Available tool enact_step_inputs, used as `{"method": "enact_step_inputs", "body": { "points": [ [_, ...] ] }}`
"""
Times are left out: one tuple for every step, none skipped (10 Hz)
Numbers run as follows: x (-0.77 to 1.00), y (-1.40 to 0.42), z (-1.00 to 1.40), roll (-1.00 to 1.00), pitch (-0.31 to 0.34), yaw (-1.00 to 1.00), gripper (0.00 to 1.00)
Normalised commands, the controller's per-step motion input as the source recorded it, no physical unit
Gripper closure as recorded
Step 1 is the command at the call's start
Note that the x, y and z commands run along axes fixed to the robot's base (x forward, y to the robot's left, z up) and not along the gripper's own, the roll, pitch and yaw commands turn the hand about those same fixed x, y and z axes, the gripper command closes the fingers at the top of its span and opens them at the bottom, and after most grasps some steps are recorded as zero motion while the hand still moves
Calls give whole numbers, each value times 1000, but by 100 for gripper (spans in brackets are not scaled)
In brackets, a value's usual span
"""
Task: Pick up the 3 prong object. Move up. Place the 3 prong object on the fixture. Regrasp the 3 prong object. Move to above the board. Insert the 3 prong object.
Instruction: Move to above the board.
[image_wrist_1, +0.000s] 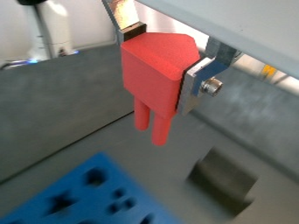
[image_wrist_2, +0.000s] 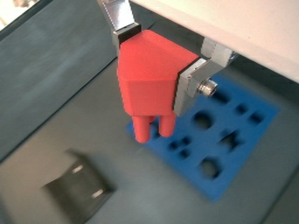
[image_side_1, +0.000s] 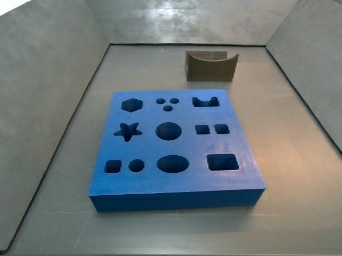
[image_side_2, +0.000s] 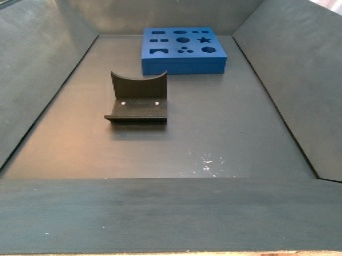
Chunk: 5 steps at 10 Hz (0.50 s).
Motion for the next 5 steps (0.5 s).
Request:
{"method": "enact_step_inputs", "body": {
  "points": [
    [-263, -555, 130, -978, -15, -96, 100],
    [-148, -219, 47, -665, -21, -50, 100],
    [-100, -117, 25, -476, -27, -31, 100],
    [-78, -73, 30, -317, -31, -22, 100],
    [-58, -38, 5, -218, -33, -15, 100]
  ]
}}
